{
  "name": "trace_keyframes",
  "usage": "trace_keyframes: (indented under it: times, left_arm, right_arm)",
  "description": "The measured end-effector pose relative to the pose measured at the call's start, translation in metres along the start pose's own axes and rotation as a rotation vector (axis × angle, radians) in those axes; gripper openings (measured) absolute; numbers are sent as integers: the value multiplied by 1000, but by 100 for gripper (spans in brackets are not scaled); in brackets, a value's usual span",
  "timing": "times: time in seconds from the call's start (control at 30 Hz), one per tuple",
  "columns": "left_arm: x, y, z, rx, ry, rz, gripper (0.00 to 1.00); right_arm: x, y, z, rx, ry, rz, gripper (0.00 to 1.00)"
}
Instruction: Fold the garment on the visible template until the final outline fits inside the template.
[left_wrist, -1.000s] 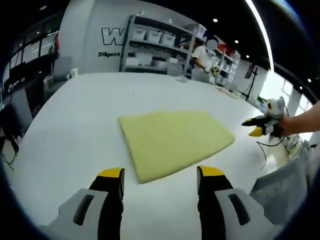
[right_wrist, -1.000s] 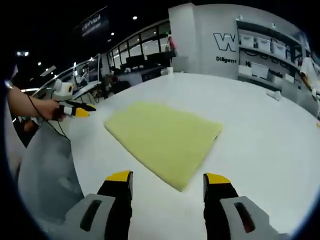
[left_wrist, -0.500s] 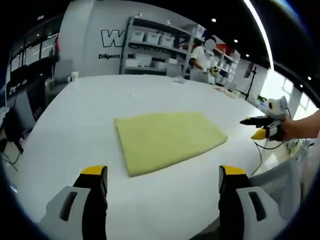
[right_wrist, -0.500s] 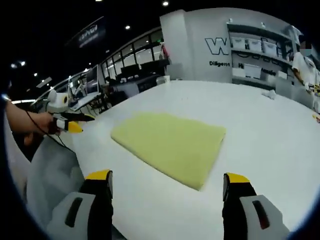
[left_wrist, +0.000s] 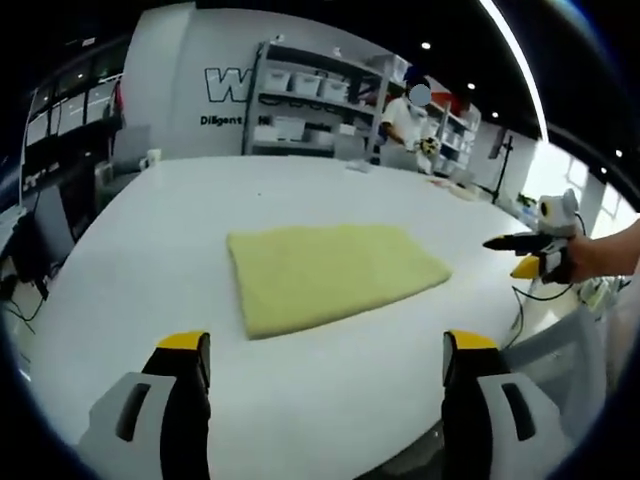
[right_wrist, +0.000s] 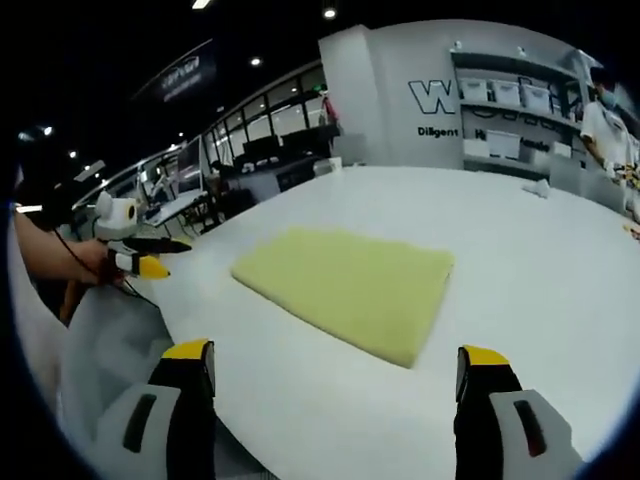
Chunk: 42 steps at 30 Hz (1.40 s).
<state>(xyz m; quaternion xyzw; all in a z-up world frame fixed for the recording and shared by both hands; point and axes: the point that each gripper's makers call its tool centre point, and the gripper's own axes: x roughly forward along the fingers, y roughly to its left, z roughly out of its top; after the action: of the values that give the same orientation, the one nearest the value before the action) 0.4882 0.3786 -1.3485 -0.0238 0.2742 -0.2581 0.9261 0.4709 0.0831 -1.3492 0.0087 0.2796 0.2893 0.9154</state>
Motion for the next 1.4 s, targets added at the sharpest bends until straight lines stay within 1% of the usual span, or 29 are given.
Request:
trace_keyframes:
  times: [0.13,0.33,0.47,0.67,1.1,1.4]
  left_arm:
    - [1,-2,-3,-7,-3,5,97]
    - [2,-3,-1,-2,-11,9,97]
    - [2,-2,-4,-1,-5,16,97]
    - [2,2,-3,-8,-13,26,96]
    - [3,3,-3,-10,-22,24,95]
    - [6,-1,-2,3,-27,18,93]
  right_arm:
    - [-2,0,-1,-1,-3,3,99]
    - [-4,-3,0,-5,-9,5,99]
    - [-1,-3,0,-7,-11,11,99]
    - [2,0,3,-11,-22,17,99]
    - [7,-3,2,-19,-15,16,99]
    - [7,-3,4,-25,-12,15,99]
